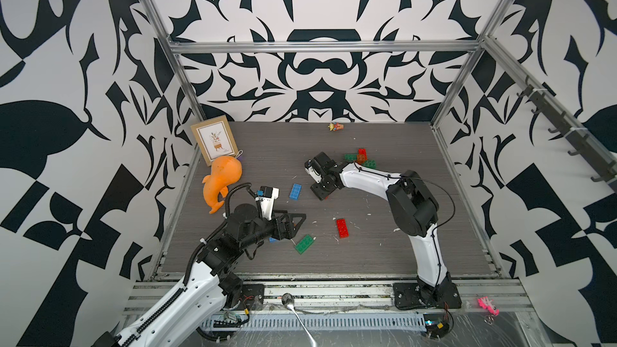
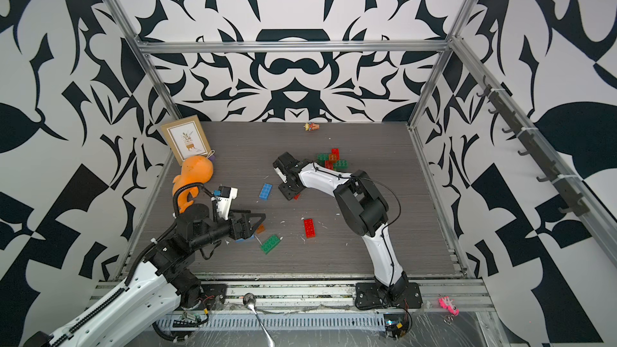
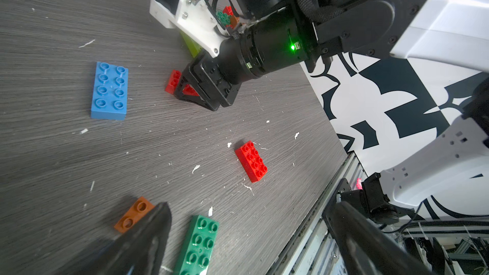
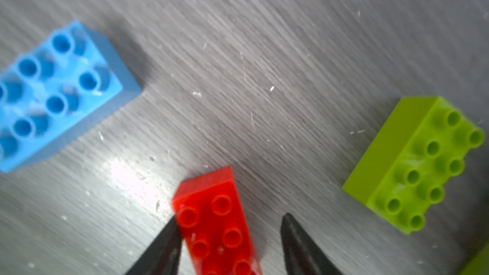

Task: Assemble a small pinwheel with lego
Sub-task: Pick up the lego brick from the center of the board.

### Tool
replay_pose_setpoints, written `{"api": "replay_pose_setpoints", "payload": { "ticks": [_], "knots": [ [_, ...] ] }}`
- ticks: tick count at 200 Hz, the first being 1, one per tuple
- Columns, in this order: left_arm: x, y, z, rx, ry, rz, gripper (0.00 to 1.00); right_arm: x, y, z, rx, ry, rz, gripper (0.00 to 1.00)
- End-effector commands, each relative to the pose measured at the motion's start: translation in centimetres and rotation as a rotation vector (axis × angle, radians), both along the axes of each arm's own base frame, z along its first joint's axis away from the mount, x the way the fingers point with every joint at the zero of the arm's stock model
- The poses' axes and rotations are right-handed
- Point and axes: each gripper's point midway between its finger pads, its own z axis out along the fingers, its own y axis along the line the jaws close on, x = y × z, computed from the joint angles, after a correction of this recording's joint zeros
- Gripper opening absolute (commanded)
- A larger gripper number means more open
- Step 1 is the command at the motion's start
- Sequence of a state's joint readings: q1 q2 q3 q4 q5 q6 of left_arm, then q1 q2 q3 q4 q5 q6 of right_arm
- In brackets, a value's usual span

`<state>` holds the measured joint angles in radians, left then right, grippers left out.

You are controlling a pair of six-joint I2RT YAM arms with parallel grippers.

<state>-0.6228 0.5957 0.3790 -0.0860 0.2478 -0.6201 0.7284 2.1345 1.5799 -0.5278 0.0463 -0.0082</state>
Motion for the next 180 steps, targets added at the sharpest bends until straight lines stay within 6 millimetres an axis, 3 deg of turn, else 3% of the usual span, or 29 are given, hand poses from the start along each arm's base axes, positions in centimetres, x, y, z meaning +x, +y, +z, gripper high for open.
{"api": "replay_pose_setpoints", "payload": {
  "ticks": [1, 41, 73, 94, 117, 180],
  "knots": [
    [0.1, 0.2, -0.3, 0.003, -0.013, 0.008, 1.0, 0.3, 0.7, 1.6, 0.032, 0.004, -0.009, 0.48],
    [0.1, 0.3, -0.2, 0.002, -0.018, 0.012, 1.0, -0.1, 0.3, 1.6, 0.035, 0.029, -0.046, 0.29],
    [0.0, 0.4, -0.1, 0.006, -0.024, 0.015, 1.0, -0.6, -1.0, 3.1, 0.071, -0.004, -0.143, 0.22],
    [0.0, 0.6, -0.5, 0.021, -0.017, 0.021, 1.0, -1.2, -3.1, 4.2, 0.083, -0.042, -0.275, 0.21],
    [-0.5, 0.1, -0.7, 0.033, -0.002, -0.026, 1.0, -2.4, -5.3, 3.8, 0.107, -0.053, -0.405, 0.2],
    [-1.2, -1.5, -1.2, 0.008, 0.053, -0.122, 1.0, -4.6, -7.1, 1.7, 0.138, -0.025, -0.524, 0.16]
  ]
}}
